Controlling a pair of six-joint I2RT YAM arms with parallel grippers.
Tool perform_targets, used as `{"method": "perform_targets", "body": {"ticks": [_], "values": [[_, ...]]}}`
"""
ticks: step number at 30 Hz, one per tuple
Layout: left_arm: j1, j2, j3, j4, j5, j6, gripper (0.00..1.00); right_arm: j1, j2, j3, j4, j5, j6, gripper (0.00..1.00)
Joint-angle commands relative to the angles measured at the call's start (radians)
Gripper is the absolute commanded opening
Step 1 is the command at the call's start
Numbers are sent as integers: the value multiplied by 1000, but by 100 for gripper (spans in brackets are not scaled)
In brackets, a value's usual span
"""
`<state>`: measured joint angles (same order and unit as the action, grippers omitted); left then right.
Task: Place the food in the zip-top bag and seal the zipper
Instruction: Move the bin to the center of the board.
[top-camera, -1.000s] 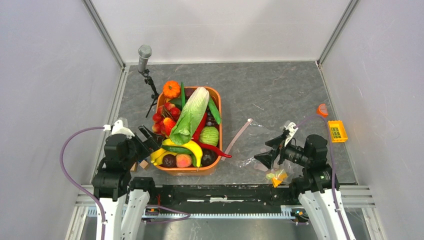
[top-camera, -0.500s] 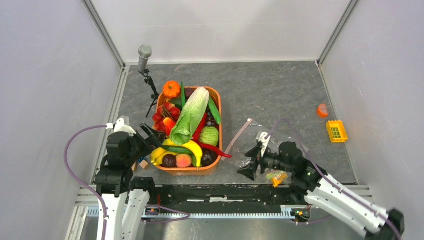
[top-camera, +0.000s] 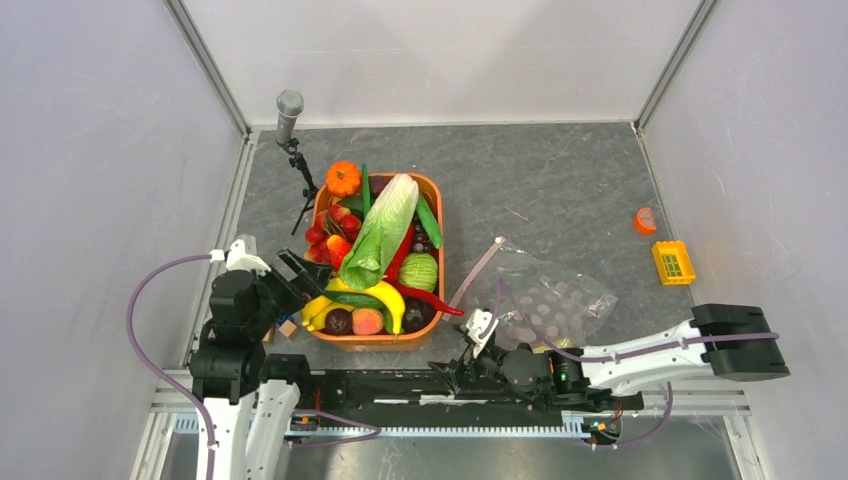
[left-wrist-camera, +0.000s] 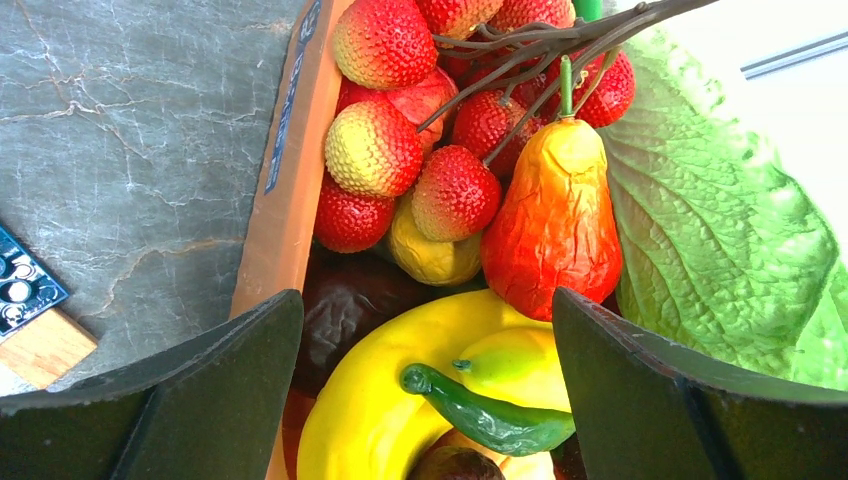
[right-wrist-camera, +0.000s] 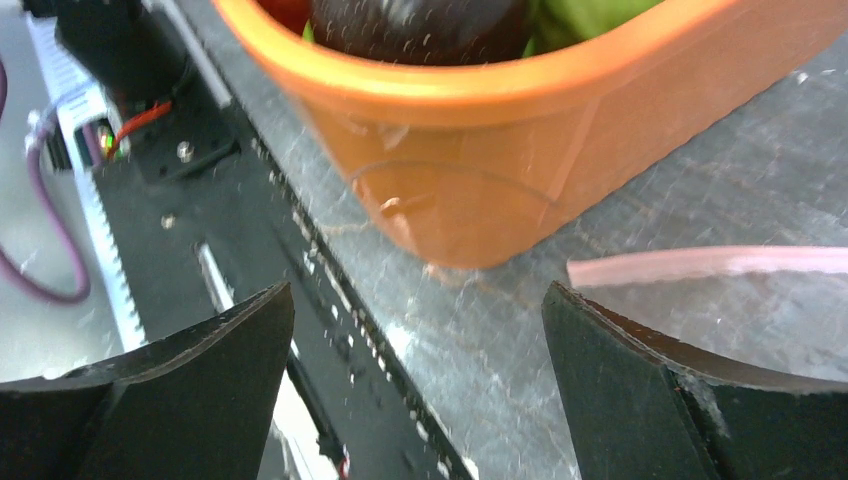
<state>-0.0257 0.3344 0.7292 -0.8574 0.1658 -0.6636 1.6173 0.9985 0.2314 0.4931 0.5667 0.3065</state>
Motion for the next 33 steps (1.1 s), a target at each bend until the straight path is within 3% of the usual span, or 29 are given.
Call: {"method": "perform_targets", "body": {"ticks": [1, 8, 15, 22, 33], "values": [[0, -16, -7, 26, 13, -37, 100, 10, 83, -68, 439, 137, -60, 98], [0, -40, -22, 27, -54, -78, 100, 38, 341, 10, 674, 144, -115, 98], [0, -47, -93, 97, -26, -125, 100, 43, 495, 66, 839, 239, -169, 98], [0, -32, -160, 224, 18, -153, 100, -33, 586, 121, 804, 265, -55, 98], [0, 104, -246, 562, 147, -198, 98, -129, 672, 160, 871, 269, -36, 98]]}}
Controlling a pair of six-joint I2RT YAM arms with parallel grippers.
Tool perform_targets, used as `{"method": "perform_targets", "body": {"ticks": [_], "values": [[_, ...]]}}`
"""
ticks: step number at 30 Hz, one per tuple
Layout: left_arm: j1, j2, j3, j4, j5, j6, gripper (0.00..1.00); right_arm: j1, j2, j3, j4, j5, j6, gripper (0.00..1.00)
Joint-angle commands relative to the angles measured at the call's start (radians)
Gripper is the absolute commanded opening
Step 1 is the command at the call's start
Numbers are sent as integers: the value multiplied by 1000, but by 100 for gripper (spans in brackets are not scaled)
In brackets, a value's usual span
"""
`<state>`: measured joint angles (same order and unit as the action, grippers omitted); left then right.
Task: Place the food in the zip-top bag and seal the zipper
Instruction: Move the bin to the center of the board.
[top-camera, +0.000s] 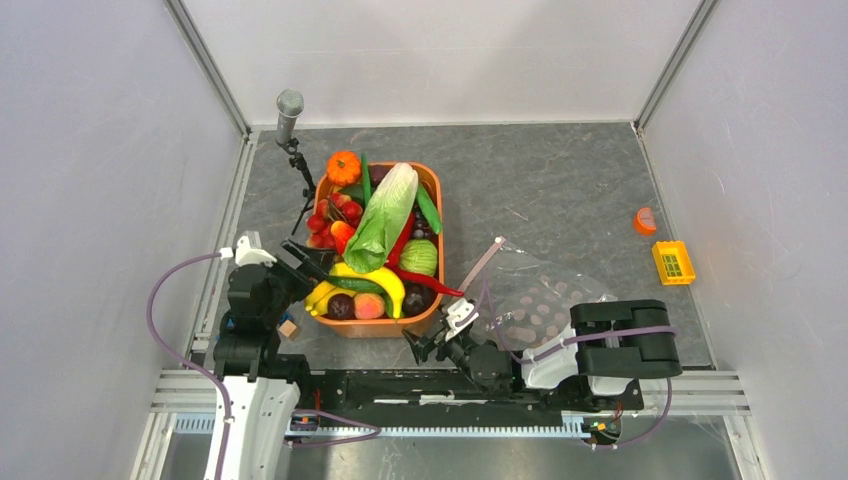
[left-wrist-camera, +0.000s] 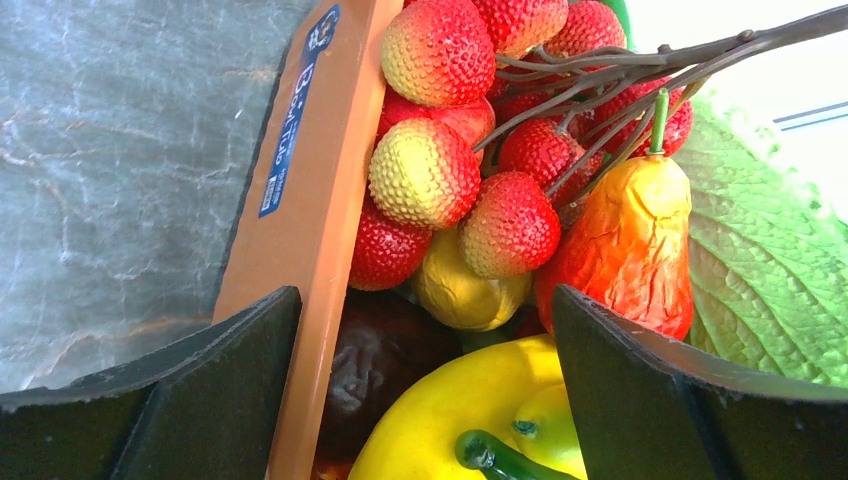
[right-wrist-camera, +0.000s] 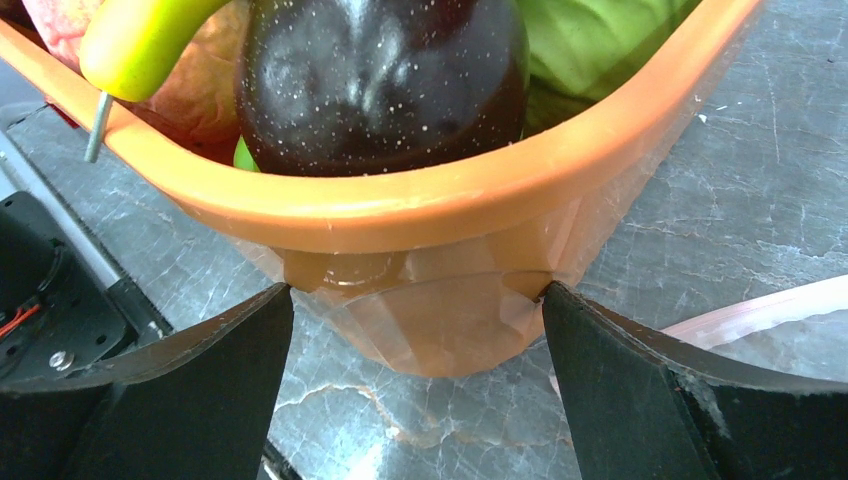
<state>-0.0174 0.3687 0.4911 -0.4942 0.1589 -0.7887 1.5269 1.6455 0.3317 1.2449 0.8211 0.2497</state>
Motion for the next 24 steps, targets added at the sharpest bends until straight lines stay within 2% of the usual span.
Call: {"method": "perform_targets", "body": {"ticks": [1, 8, 16, 24], "values": [[-9, 100, -10, 237, 161, -77, 98, -51, 29, 65, 114, 5, 28, 98], [-10, 298, 9, 417, 150, -67, 97, -206, 56, 97, 80, -143, 93, 98], [-10, 594, 85, 635, 124, -60, 98, -312, 135, 209, 40, -216, 65, 98], [-9, 808, 194, 711, 112, -43, 99, -419, 231, 338, -37, -316, 55, 98]]}}
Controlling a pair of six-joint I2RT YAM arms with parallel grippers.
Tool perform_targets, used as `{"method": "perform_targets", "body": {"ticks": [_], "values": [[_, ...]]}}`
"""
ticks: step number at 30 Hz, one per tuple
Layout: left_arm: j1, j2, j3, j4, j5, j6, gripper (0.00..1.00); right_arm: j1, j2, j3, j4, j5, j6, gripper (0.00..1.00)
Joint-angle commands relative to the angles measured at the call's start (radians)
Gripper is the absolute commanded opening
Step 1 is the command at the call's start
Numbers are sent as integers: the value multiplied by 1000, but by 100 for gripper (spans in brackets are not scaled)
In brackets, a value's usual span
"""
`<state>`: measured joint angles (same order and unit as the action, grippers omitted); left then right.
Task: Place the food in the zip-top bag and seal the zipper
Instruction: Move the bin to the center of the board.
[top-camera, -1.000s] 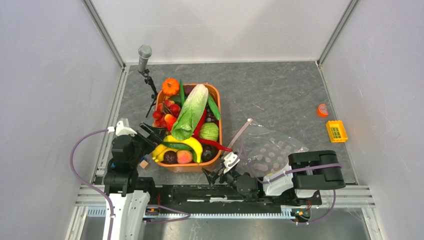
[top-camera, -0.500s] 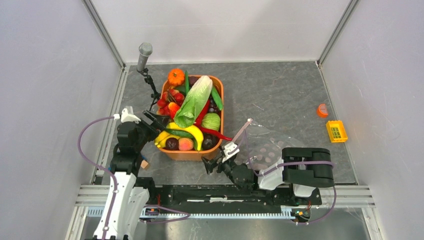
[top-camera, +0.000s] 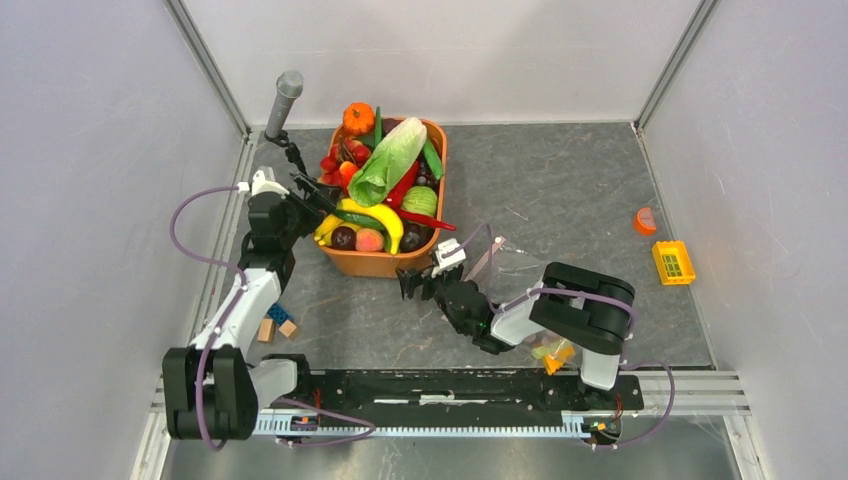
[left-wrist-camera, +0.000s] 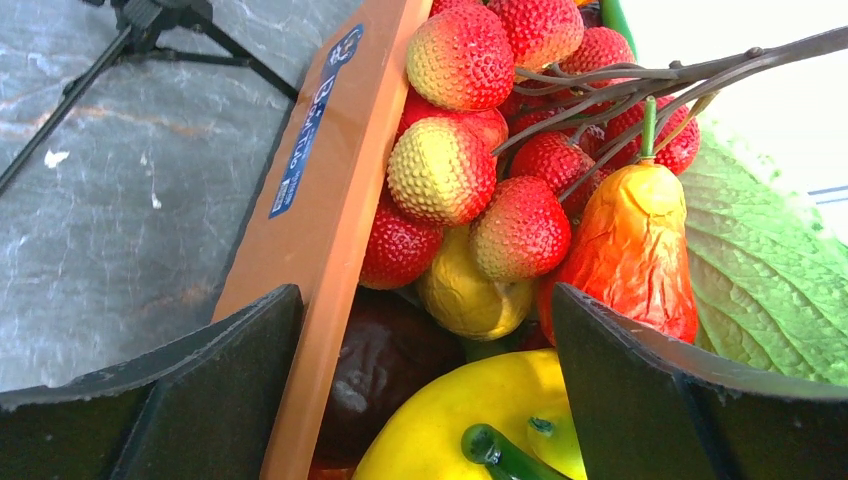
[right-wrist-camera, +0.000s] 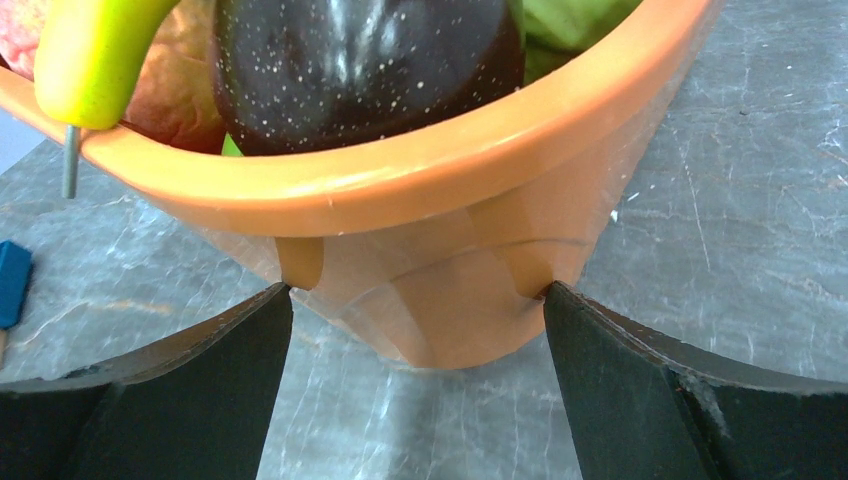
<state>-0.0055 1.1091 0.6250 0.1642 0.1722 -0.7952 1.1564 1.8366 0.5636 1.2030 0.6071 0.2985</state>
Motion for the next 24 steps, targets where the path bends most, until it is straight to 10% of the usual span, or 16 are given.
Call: {"method": "perform_targets", "body": {"ticks": [1, 24], "values": [[-22, 89, 71, 63, 103, -36, 99, -61, 50, 121, -10, -118, 8, 98], [61, 176, 251, -154, 2, 109, 100, -111, 110, 277, -135, -311, -70, 98]]}}
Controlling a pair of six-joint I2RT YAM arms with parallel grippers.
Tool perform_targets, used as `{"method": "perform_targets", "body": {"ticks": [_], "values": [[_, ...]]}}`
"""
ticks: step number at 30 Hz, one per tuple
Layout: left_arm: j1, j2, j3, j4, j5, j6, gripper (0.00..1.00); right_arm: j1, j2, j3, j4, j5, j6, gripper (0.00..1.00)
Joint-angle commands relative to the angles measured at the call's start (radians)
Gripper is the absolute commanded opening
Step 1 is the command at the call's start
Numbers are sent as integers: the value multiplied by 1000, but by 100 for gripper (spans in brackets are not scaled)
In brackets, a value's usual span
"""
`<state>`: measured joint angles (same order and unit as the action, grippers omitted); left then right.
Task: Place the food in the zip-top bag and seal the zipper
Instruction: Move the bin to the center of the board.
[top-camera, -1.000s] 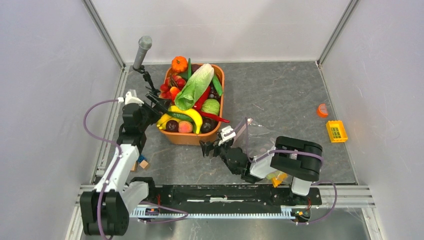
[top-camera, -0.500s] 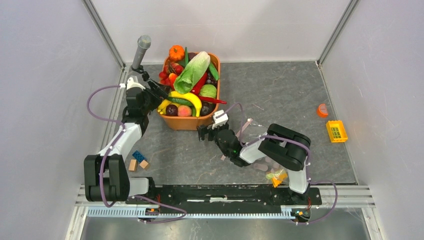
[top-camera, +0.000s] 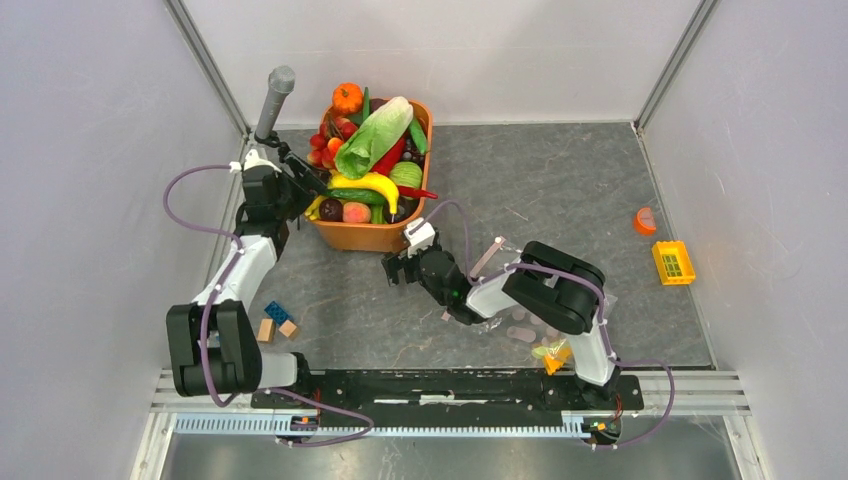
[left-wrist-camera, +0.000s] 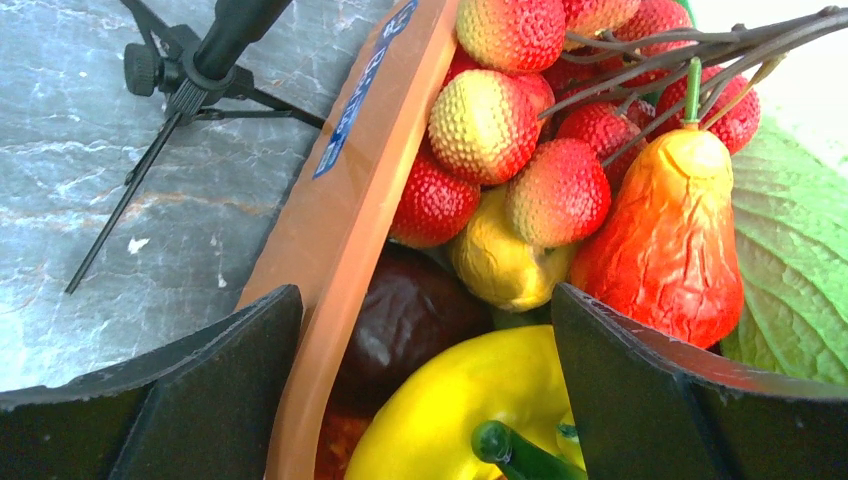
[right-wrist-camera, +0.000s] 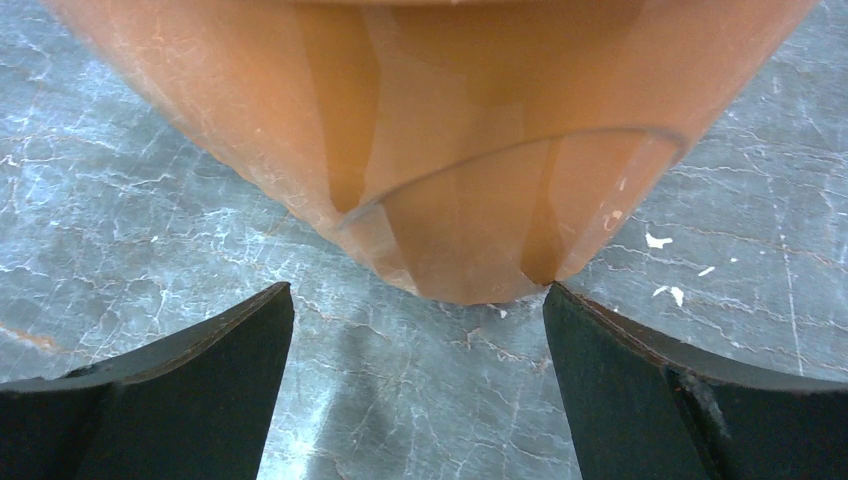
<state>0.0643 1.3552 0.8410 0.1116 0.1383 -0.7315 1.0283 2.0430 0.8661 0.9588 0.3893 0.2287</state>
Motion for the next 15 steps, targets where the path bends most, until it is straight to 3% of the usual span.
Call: {"method": "perform_targets", "body": {"ticks": [1, 7, 11, 15], "values": [[-9, -77, 38, -107, 30, 54, 100, 17, -124, -51, 95, -78, 3, 98], [-8, -141, 69, -197, -9, 81, 100, 8, -294, -240, 88, -53, 14, 98], [-8, -170, 123, -275, -51, 108, 100, 6, -387, -294, -51, -55, 31, 98], [-7, -230, 159, -346, -113, 149, 100, 6, -519, -398, -72, -70, 37, 98]]}}
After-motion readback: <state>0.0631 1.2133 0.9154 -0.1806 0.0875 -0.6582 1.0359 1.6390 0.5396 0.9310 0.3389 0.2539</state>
